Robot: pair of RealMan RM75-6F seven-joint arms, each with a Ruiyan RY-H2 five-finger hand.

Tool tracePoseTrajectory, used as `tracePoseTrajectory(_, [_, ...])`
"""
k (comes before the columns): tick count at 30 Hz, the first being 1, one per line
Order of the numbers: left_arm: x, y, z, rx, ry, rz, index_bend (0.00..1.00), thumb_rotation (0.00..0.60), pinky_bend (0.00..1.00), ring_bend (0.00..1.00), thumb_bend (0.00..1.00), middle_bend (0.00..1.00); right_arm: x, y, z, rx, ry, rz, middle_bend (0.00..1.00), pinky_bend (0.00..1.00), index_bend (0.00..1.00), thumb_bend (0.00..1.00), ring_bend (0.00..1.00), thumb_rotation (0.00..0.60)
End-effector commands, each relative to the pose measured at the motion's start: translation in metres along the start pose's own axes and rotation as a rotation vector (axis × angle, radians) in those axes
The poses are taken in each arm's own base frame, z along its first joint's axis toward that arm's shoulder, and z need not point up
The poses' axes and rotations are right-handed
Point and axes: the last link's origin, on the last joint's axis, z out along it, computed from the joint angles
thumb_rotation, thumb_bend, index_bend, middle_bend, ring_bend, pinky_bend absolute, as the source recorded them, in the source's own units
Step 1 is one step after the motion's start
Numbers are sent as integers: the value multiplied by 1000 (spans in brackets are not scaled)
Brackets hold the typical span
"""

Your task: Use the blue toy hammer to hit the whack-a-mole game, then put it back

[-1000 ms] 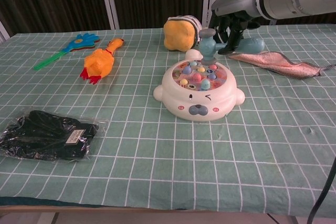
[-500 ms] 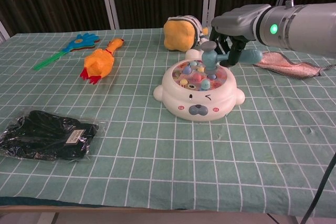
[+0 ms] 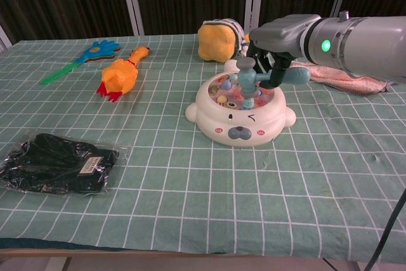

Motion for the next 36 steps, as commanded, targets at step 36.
tracePoseTrajectory(36, [1, -1, -1, 0, 0, -3, 0, 600, 0, 0, 403, 0, 7, -5, 16, -38, 21, -39, 705, 959, 1000, 525, 785, 600])
